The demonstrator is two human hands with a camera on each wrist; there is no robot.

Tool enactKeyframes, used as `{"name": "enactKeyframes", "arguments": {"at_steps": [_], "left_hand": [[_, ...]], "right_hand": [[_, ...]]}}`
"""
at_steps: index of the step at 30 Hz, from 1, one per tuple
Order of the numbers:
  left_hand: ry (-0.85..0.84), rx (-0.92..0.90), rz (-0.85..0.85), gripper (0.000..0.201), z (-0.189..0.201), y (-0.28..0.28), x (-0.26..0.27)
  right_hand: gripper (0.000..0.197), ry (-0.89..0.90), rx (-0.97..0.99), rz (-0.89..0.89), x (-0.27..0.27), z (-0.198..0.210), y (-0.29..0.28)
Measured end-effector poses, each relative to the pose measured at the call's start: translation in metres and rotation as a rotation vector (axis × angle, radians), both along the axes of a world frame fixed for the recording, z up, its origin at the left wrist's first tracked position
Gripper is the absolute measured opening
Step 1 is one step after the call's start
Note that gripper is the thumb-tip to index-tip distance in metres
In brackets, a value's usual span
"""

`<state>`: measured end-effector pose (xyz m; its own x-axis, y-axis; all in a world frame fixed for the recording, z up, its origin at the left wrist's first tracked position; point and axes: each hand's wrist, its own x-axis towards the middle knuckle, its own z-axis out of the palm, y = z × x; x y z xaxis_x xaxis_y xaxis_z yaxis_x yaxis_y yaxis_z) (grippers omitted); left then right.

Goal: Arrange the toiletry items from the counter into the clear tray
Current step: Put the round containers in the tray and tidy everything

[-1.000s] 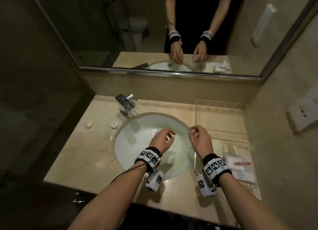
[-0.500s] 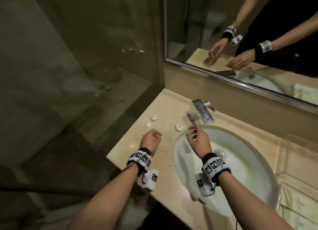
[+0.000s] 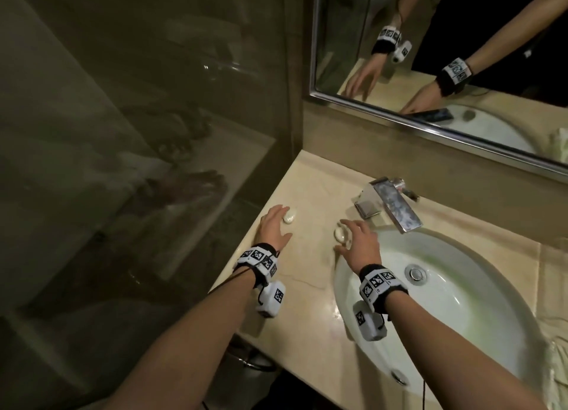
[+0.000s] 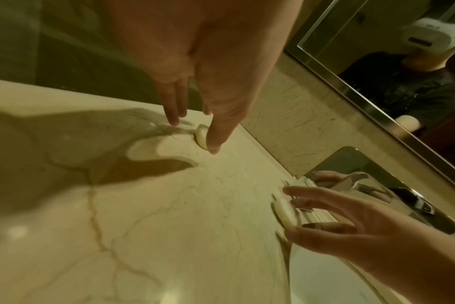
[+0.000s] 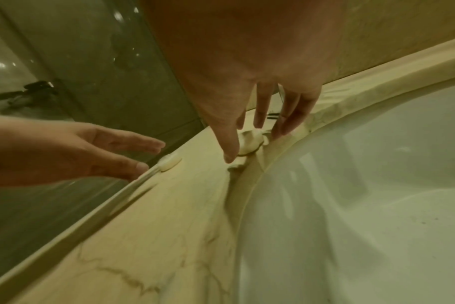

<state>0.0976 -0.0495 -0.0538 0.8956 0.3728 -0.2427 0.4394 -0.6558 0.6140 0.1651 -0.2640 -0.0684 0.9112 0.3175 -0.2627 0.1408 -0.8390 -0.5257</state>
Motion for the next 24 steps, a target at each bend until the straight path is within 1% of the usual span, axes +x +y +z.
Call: {"name": "enactKeyframes", "arguments": {"at_steps": [2,5,7,9,12,14,16,18,20,21,22,24], "left_hand": [[0.029,0.016,-0.061,0.068,-0.005,0.003,0.007],[0.027,0.050,-0.135,0.065,-0.015,0.003,0.011],[-0.053,0.092,-0.113,0.056,-0.020,0.000,0.010],[-0.114,0.111,-0.085,0.043,-0.024,-0.002,0.009],[-0.120,0.059,-0.080,0.036,-0.028,-0.012,0.008],[-0.123,-0.041,-0.081,0.036,-0.026,-0.029,0.009],[-0.098,-0.191,-0.066,0.037,-0.020,-0.056,0.010],[-0.060,-0.412,-0.041,0.040,-0.012,-0.087,0.013],[-0.048,-0.630,-0.066,0.044,-0.006,-0.118,0.016],[-0.035,-0.685,-0.104,0.045,-0.003,-0.133,0.019],[-0.011,-0.710,-0.148,0.044,0.001,-0.150,0.022],[0.028,-0.747,-0.184,0.040,0.010,-0.176,0.027]], "right_hand": [[0.059,-0.022,0.001,0.038,0.000,-0.006,-0.001],[0.046,-0.033,0.060,0.020,-0.002,-0.010,-0.002],[0.039,-0.026,0.105,0.014,-0.004,-0.011,-0.002],[0.036,-0.003,0.186,0.010,-0.005,-0.011,-0.005],[0.035,0.021,0.322,-0.034,-0.010,-0.005,-0.014],[0.035,0.041,0.394,-0.108,-0.016,0.000,-0.024],[0.034,0.077,0.440,-0.179,-0.023,0.002,-0.040],[0.034,0.122,0.491,-0.253,-0.028,0.004,-0.062],[0.034,0.151,0.532,-0.321,-0.032,0.008,-0.088],[0.033,0.163,0.553,-0.362,-0.033,0.013,-0.103],[0.033,0.164,0.573,-0.402,-0.034,0.018,-0.121],[0.033,0.171,0.604,-0.455,-0.034,0.026,-0.147]]}}
